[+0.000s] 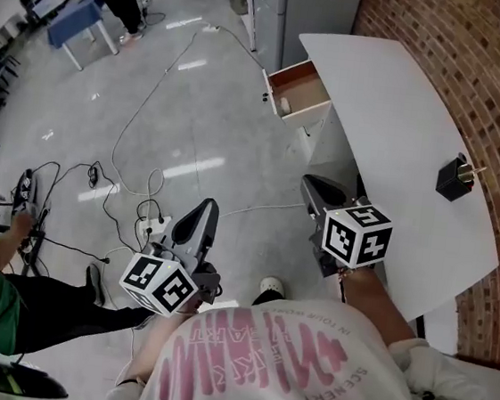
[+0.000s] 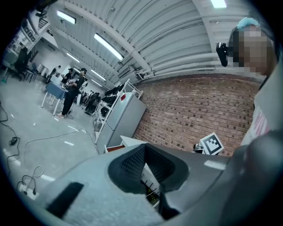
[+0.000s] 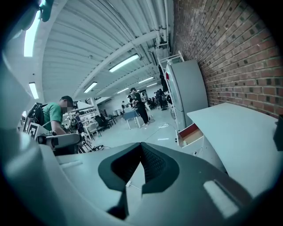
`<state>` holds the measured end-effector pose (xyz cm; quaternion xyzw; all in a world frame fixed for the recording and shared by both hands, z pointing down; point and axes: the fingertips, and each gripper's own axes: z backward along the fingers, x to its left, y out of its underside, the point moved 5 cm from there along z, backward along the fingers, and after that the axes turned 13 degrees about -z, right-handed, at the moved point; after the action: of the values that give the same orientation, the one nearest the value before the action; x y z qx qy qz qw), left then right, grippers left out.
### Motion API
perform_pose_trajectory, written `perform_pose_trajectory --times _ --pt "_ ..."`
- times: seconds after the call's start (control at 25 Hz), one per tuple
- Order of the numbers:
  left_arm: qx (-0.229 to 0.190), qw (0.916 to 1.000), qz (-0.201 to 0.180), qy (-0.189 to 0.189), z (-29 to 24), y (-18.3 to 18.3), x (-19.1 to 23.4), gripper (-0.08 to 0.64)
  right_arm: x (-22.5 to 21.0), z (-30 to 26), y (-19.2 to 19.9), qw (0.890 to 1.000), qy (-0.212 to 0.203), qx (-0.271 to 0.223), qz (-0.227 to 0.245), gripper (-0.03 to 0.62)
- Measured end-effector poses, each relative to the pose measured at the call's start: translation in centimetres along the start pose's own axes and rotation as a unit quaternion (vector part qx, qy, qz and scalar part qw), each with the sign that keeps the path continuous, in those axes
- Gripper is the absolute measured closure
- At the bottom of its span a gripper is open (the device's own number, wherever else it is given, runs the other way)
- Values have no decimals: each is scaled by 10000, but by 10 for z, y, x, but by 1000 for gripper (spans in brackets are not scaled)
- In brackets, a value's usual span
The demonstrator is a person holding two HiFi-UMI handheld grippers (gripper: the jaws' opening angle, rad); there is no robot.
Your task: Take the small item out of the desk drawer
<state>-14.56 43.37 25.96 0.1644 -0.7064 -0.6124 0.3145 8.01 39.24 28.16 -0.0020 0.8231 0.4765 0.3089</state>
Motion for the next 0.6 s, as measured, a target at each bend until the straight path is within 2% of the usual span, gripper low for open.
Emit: perform_pose_trajectory --times 0.28,0.6 --pt "-177 9997 -140 15 -55 -14 -3 555 -32 -17 -40 9998 -163 -73 95 581" --pt "-199 9994 -283 -40 -81 -21 -1 555 -46 -29 -63 9992 -352 -202 58 581"
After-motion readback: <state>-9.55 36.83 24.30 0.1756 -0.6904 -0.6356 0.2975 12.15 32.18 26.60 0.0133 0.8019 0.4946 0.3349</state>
